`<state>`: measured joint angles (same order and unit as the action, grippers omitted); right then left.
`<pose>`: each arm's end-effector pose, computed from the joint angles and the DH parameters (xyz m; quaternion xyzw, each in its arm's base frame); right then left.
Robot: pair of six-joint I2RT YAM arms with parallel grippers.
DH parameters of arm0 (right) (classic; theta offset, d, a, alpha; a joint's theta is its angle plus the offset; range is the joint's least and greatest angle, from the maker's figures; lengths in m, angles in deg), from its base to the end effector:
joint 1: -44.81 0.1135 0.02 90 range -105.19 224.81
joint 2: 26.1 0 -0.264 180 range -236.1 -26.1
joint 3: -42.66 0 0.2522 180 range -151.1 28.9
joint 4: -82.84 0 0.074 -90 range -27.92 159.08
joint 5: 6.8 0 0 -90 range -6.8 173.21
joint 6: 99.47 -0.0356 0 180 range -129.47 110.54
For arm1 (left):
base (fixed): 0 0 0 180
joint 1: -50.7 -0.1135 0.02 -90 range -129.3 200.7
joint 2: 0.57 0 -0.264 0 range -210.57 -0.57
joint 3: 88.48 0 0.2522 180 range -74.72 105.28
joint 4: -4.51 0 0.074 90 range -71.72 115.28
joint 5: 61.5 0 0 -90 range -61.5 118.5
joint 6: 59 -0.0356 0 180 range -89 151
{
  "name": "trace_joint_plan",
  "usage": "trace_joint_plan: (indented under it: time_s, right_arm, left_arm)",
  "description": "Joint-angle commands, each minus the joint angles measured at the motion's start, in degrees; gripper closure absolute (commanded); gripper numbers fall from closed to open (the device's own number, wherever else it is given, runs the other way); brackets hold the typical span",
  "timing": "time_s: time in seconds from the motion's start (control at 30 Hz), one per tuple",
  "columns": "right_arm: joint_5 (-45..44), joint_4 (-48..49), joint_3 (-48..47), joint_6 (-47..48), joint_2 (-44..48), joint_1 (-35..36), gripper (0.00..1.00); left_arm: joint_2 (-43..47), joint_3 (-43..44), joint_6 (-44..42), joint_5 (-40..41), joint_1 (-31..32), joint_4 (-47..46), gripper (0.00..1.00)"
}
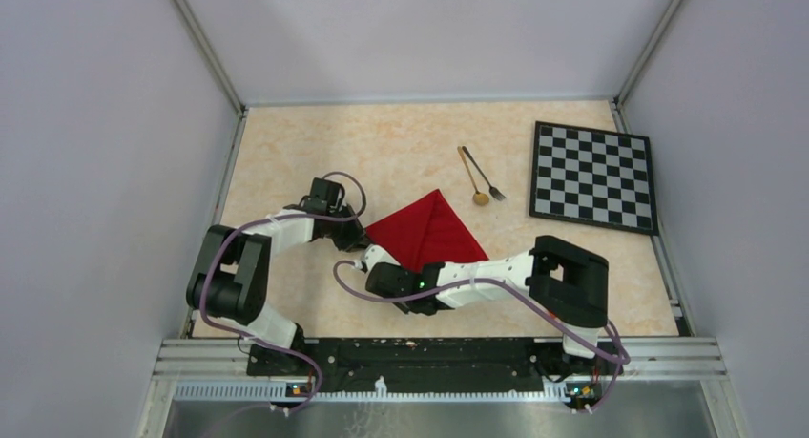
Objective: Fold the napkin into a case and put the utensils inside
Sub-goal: Pick up the upper triangle-folded napkin from the center of the board.
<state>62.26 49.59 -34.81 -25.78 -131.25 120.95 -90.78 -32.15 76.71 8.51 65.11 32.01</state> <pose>0.0997 0.3508 0.1574 -0.4352 0.8478 0.0565 0.2978 0.2699 -0.0819 0.1426 -0.2161 0.9305 -0.2675 0.1264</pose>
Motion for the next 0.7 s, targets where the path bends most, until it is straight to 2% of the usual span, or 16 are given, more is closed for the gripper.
trace_joint_plan:
  time_s: [0.0,0.13,0.27,0.5,0.67]
  right_arm:
    - [-2.8,-0.6,1.8,-0.3,2.0,0.3,1.00]
    - [-1.1,1.4,1.8,-0.8,4.8,0.2,1.00]
    - [1.3,3.3,2.6,-1.8,7.6,-0.4,1.00]
    - [3.2,3.9,3.3,-2.3,11.2,-1.8,1.00]
    - [4.0,4.1,3.5,-2.4,11.4,-2.2,1.00]
  left_arm:
    - [3.9,1.0,-5.4,3.7,0.0,2.8,0.72]
    - [8.7,-0.3,-5.4,3.5,-0.3,5.2,0.45]
    - [13.9,-5.0,-2.3,-1.4,-1.3,2.2,0.24]
    - [17.5,-12.7,6.8,-10.7,-1.7,-8.8,0.13]
    - [15.9,-15.4,11.7,-11.8,-1.7,-15.9,0.14]
